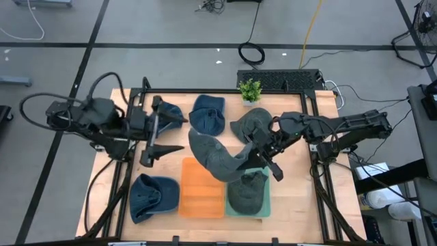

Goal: Pick & Place hat
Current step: Put the bottom black cap into the green bin

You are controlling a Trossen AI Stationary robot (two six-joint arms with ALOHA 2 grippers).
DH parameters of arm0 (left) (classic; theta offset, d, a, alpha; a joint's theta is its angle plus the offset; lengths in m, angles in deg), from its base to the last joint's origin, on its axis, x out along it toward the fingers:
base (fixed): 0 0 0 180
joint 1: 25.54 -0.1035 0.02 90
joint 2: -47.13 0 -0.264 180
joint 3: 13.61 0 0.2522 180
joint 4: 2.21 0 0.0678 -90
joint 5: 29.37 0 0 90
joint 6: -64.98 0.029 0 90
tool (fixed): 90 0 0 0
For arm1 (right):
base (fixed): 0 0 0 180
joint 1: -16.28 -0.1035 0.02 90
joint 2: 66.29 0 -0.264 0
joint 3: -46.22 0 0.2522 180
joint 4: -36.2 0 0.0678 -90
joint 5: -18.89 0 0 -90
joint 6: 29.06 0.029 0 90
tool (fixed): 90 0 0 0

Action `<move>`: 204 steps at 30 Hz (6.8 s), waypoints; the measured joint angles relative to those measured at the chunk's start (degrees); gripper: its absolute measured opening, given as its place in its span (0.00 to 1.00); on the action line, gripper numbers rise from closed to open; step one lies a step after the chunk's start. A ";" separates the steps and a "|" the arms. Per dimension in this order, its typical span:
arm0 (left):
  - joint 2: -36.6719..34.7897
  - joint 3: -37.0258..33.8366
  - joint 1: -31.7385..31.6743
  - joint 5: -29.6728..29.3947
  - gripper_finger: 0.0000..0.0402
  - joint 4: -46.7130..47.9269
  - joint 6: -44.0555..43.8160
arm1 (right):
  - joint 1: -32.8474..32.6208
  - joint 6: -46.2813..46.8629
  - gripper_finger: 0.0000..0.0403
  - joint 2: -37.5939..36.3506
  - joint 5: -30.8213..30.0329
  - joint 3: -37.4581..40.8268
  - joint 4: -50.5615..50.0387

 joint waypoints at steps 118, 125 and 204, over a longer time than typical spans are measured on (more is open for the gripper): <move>20.12 12.83 -9.63 14.99 0.01 8.27 -17.14 | -1.14 -3.72 0.36 -4.15 -22.15 0.07 5.51; 20.84 12.83 -9.59 13.95 0.01 9.50 -18.27 | -1.14 -0.72 0.36 -2.87 -21.15 0.00 2.60; -3.62 12.85 -15.27 17.14 0.87 15.11 -6.50 | -19.49 10.18 0.00 6.32 -31.19 -17.16 -38.66</move>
